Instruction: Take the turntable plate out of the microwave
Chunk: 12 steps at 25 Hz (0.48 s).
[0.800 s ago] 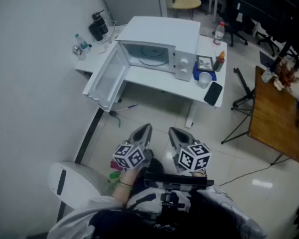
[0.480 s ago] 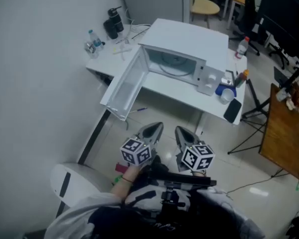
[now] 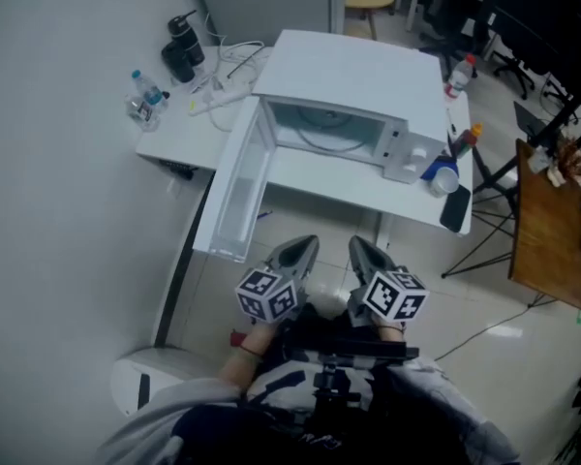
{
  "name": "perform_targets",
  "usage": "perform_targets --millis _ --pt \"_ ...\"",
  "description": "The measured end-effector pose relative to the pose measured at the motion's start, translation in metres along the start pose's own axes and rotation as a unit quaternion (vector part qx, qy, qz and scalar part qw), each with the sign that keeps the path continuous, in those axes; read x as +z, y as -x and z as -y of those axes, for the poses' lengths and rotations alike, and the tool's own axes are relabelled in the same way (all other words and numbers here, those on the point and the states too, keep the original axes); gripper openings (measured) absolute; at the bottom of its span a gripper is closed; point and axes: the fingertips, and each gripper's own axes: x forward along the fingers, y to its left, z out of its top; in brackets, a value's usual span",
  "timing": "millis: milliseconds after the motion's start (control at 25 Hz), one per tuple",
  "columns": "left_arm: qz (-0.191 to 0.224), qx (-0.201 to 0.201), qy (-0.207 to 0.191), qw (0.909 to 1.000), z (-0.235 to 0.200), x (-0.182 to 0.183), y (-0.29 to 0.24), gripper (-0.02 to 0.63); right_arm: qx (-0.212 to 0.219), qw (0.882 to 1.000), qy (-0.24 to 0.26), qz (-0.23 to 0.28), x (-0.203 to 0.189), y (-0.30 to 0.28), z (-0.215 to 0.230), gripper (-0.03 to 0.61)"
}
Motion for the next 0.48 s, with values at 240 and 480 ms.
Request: perform_targets --millis 240,480 --pt "-0.011 -0.018 0.025 0.9995 -0.012 -0.003 -0.022 0.006 -0.002 0.999 -0.010 -0.037 0.009 -0.036 0.008 0.063" --pt "-0.005 -0.006 0.022 0.9997 -0.037 0.017 -0.042 0.006 0.006 0.998 -0.024 -0.057 0.030 -0.100 0.021 0.070"
